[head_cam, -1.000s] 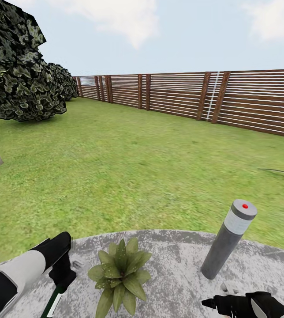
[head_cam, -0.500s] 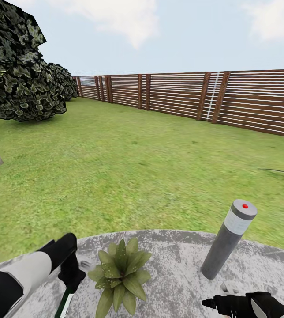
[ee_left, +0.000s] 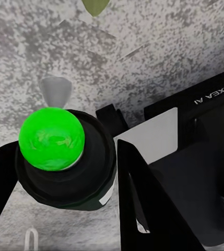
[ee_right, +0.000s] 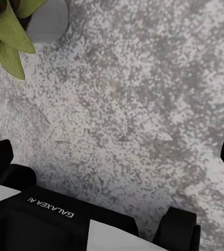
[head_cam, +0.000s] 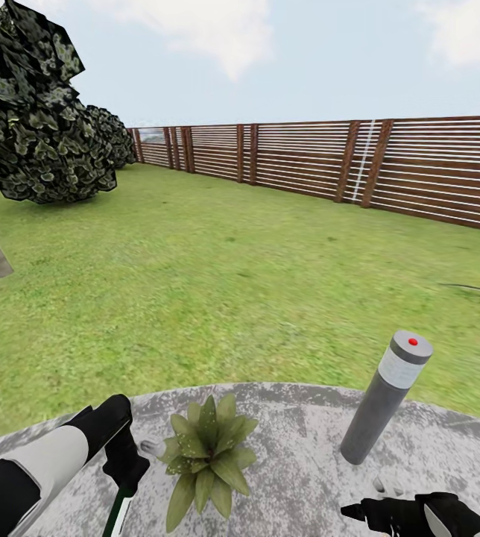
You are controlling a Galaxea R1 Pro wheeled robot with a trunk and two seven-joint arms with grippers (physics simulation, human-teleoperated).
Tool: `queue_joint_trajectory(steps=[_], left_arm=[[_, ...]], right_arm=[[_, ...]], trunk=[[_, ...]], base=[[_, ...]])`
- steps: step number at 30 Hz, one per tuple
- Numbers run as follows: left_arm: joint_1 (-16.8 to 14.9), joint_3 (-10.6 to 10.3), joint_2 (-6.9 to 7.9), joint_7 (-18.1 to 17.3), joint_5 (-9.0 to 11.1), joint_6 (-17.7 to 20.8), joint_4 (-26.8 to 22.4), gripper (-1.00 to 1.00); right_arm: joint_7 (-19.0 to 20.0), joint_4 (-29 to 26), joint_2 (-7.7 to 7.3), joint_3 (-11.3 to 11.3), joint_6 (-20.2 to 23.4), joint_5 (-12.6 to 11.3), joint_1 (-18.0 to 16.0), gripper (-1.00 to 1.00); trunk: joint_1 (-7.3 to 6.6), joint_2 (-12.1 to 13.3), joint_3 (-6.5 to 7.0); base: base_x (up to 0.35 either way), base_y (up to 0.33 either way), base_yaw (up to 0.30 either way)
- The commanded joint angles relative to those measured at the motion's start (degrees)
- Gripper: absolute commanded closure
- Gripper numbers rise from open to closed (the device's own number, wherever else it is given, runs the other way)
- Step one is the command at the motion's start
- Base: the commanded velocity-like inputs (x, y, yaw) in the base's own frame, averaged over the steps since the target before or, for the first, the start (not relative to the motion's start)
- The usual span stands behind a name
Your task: Pick up the pesticide atomizer in the garden and spray insectifuge to fully cover both potted plants in the garden.
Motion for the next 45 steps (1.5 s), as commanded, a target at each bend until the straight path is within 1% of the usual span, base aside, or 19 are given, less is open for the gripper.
queue_joint_trajectory(steps=[1, 10, 11, 12, 13, 15, 22, 34, 42, 45], left_arm=[[0.0, 0.1, 0.02, -0.5, -0.6, 0.2, -0.1, 1.00], [0.0, 0.1, 0.02, -0.4, -0.6, 0.2, -0.1, 1.00], [0.5, 0.1, 0.02, -0.4, -0.6, 0.2, 0.4, 1.00], [1.1, 0.1, 0.02, -0.4, -0.6, 0.2, 1.6, 1.00], [1.4, 0.1, 0.02, -0.3, -0.6, 0.1, 2.8, 1.00], [1.5, 0.1, 0.02, -0.3, -0.6, 0.1, 3.4, 1.00], [1.6, 0.1, -0.05, -0.4, -0.6, 0.2, 3.6, 1.00], [1.6, 0.4, 0.02, -0.3, -0.7, 0.1, 3.6, 1.00], [1.6, 0.4, 0.02, -0.3, -0.6, 0.1, 3.6, 1.00], [1.6, 0.4, -0.04, -0.3, -0.6, 0.1, 3.6, 1.00]], right_arm=[[0.2, -0.1, 0.01, -0.5, 0.6, 0.1, 0.0, -1.00], [0.3, -0.2, -0.08, -0.5, 0.6, 0.1, 0.0, -1.00], [0.3, -0.2, -0.65, -0.5, 0.6, 0.1, 0.0, -1.00], [0.3, -0.1, -1.63, -0.5, 0.6, 0.1, 0.0, -1.00], [0.4, -0.1, -2.13, -0.5, 0.6, 0.1, 0.0, -1.00], [0.3, -0.2, -2.40, -0.5, 0.6, 0.1, 0.0, -1.00], [0.3, -0.1, -2.45, -0.5, 0.6, 0.1, 0.0, -1.00], [0.3, -0.1, -2.45, -0.5, 0.6, 0.1, 0.0, -1.00], [0.3, -0.1, -2.45, -0.5, 0.6, 0.1, 0.0, -1.00], [0.3, -0.1, -2.45, -0.5, 0.6, 0.1, 0.0, -1.00]], trunk=[[-0.01, 0.0, -0.07], [-0.01, 0.0, -0.16], [-0.01, 0.0, -0.16], [-0.01, 0.0, -0.16], [-0.01, 0.0, -0.16], [-0.01, 0.0, -0.16], [-0.01, 0.0, -0.21], [-0.01, 0.0, -0.50], [-0.01, 0.0, -0.52], [-0.01, 0.0, -0.52]], base=[[-0.001, 0.000, -0.048], [0.000, 0.000, -0.047], [0.000, 0.000, 0.000], [0.000, 0.000, 0.000], [0.000, 0.000, 0.000], [0.000, 0.000, 0.000], [0.000, 0.000, 0.044], [0.000, 0.000, 0.230], [-0.005, 0.000, 0.026], [-0.164, -0.127, 0.007]])
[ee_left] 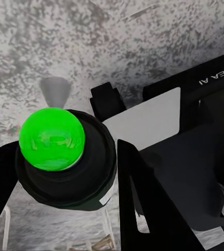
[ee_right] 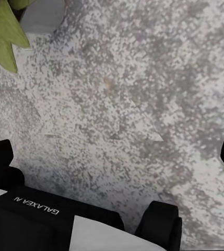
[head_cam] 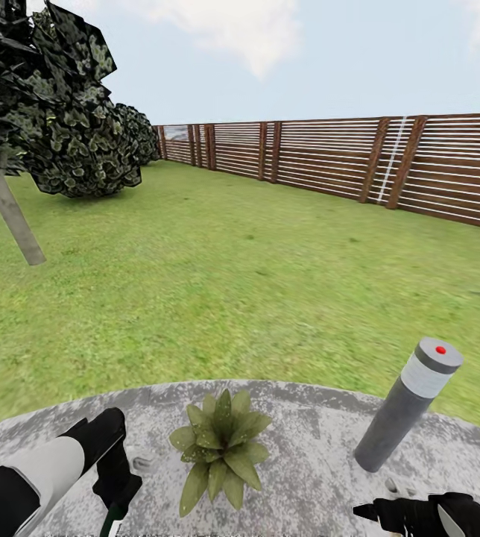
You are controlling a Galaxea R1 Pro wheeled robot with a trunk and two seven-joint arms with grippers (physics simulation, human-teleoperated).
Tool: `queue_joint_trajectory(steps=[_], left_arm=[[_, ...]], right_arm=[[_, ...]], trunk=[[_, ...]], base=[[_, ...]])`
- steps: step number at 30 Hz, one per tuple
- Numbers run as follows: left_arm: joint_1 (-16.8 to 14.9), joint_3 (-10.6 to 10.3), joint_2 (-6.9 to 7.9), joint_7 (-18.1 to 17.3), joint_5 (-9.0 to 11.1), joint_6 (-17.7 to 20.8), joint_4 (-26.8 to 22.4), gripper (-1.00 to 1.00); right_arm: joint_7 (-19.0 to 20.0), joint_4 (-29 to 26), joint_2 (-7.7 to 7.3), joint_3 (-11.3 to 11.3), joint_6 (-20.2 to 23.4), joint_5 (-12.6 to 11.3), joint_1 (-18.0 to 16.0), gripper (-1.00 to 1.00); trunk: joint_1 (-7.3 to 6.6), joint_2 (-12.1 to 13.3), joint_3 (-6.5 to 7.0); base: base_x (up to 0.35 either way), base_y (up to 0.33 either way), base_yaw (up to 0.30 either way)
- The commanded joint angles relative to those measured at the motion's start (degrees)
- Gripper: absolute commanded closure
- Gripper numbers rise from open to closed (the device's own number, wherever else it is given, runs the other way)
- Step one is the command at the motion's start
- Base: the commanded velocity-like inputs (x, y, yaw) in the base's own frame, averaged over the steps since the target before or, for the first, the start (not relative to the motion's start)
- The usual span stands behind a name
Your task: Pick up the pesticide atomizer in the garden and spray insectifuge to fully cover both potted plants in the garden.
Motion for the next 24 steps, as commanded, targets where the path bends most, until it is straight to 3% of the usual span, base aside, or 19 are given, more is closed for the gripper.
queue_joint_trajectory(steps=[1, 11, 16, 21, 24], left_arm=[[0.0, 0.2, 0.06, -0.5, -0.6, 0.3, -0.2, 1.00], [0.0, 0.5, 0.04, -0.5, -0.3, 0.3, -1.1, 1.00], [0.0, 0.4, -0.04, -0.4, -0.3, 0.4, -4.4, 1.00], [0.0, 0.4, -1.16, -0.4, -0.3, 0.4, -7.5, 1.00], [0.0, 0.2, -2.76, -0.4, -0.3, 0.4, -10.6, 1.00]], right_arm=[[0.2, 0.0, 0.02, -0.5, 0.6, 0.1, 0.0, -1.00], [0.2, 0.0, 0.02, -0.5, 0.6, 0.1, 0.0, -1.00], [0.2, 0.0, 0.02, -0.5, 0.6, 0.1, 0.0, -1.00], [0.1, 0.0, -0.03, -0.5, 0.6, 0.1, 0.0, -1.00], [0.1, 0.0, 0.01, -0.5, 0.6, 0.1, 0.0, -1.00]], trunk=[[-0.03, 0.0, -0.05], [-0.03, 0.0, -0.05], [-0.03, 0.0, -0.05], [-0.03, 0.0, -0.05], [-0.03, 0.0, -0.05]], base=[[-0.193, -0.234, 0.079], [-0.055, -0.309, 0.215], [0.000, -0.082, 0.121], [0.000, -0.005, 0.009], [0.000, 0.000, 0.000]])
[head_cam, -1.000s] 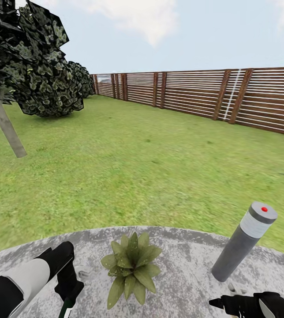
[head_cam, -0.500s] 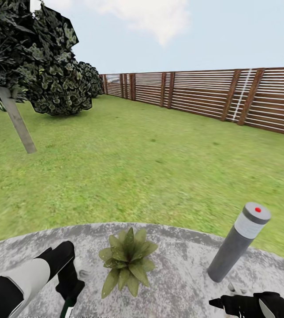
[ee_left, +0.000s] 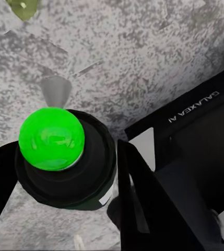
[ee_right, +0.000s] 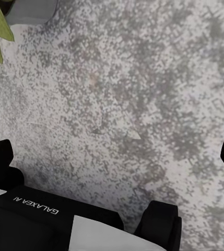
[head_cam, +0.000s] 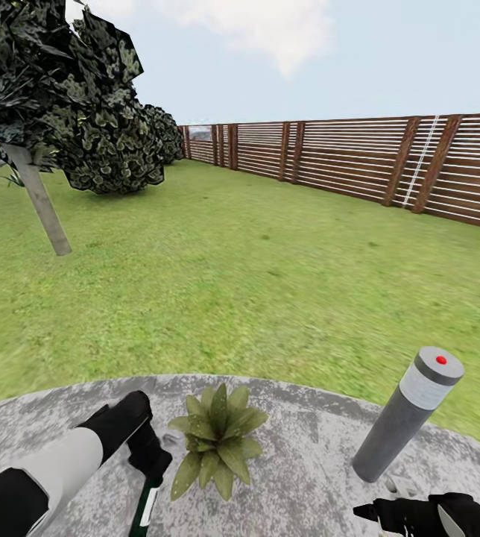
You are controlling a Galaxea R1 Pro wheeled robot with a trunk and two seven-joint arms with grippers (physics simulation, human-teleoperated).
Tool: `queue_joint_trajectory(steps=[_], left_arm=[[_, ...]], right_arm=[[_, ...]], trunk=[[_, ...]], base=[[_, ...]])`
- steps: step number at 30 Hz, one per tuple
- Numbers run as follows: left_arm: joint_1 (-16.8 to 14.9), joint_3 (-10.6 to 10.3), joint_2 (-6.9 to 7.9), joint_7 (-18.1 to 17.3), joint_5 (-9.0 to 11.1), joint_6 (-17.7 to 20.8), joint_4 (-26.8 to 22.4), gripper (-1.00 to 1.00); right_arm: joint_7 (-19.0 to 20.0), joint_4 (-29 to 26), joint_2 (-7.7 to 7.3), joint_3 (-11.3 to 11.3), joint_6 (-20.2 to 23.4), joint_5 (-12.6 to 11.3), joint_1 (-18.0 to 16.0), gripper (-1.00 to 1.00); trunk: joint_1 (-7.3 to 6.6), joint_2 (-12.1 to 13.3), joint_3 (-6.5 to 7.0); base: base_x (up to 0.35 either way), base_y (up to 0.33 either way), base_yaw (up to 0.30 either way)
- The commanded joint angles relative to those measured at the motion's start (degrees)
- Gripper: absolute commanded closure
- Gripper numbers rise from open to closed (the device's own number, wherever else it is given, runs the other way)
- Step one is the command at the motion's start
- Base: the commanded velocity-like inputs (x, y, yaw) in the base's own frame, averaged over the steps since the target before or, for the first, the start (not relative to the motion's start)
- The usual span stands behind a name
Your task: Pick up the pesticide atomizer in the garden and spray insectifuge to fully cover both potted plants in the garden.
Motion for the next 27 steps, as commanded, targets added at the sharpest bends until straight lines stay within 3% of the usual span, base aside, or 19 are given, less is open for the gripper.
queue_joint_trajectory(steps=[1, 6, 24, 27], left_arm=[[0.0, -0.2, -1.28, -0.5, -1.0, 0.0, -0.5, 1.00], [0.0, -0.4, -3.37, -0.5, -1.1, 0.0, -0.6, 1.00], [0.2, -0.5, -2.86, -0.2, -1.5, 0.0, 0.8, 1.00], [0.2, -1.2, -2.99, 0.4, -2.8, 0.0, 0.7, 1.00]], right_arm=[[0.2, -0.1, 0.02, -0.5, 0.6, 0.1, 0.0, -1.00], [0.2, -0.1, -0.04, -0.5, 0.6, 0.0, 0.0, -1.00], [-0.1, -0.1, -0.07, -0.5, 0.5, 0.0, 0.0, -1.00], [-0.1, -0.1, -0.07, -0.5, 0.5, 0.0, 0.0, -1.00]], trunk=[[-0.01, 0.0, -0.05], [-0.01, 0.0, -0.05], [-0.01, 0.0, -0.05], [-0.01, 0.0, -0.05]], base=[[0.000, 0.000, 0.000], [0.000, 0.000, 0.000], [0.000, 0.000, 0.000], [0.000, 0.000, 0.000]])
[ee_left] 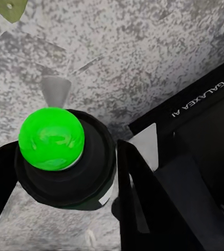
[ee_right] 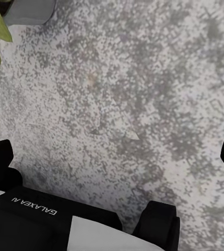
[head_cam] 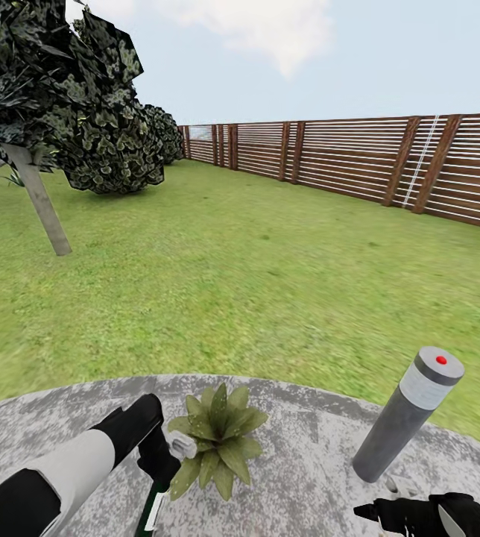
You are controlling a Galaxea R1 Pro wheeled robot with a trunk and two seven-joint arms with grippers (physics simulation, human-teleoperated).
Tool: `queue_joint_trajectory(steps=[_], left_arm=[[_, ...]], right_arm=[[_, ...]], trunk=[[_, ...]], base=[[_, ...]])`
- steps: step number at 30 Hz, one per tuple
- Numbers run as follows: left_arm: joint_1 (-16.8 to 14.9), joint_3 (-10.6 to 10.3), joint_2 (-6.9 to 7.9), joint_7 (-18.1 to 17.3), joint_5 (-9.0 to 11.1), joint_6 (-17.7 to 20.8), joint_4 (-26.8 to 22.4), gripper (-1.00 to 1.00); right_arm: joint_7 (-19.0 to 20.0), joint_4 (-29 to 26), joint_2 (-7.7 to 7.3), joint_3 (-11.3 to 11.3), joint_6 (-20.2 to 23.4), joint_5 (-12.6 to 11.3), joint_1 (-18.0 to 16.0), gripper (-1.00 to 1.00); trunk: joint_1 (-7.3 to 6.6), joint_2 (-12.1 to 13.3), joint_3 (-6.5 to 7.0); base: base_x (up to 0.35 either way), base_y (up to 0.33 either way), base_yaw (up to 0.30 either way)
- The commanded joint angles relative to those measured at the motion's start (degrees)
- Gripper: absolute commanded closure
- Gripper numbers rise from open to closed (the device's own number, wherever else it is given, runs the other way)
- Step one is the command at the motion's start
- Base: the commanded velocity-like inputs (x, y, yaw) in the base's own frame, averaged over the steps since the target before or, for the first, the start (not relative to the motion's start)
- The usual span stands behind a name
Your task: Pick up the pesticide atomizer in the garden and spray insectifuge to fully cover both potted plants in the garden.
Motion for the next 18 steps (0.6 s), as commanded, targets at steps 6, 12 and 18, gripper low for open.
queue_joint_trajectory(steps=[6, 12, 18], left_arm=[[0.0, -0.9, -0.10, 5.1, -3.6, 0.2, 0.0, 1.00], [0.3, -1.0, -0.17, 6.0, -3.7, 0.1, 0.0, 1.00], [3.2, -1.0, -0.36, 5.8, -3.8, -0.2, -0.2, 1.00]], right_arm=[[0.2, -0.1, -0.03, -0.5, 0.5, 0.1, 0.0, -1.00], [0.1, -0.1, -0.07, -0.5, 0.5, 0.1, 0.0, -1.00], [0.2, -0.1, -0.05, -0.5, 0.4, 0.1, 0.0, -1.00]], trunk=[[-0.01, 0.0, -0.05], [-0.01, 0.0, -0.05], [-0.01, 0.0, -0.05]], base=[[0.000, 0.000, 0.000], [0.000, 0.000, 0.000], [0.000, 0.000, 0.000]])
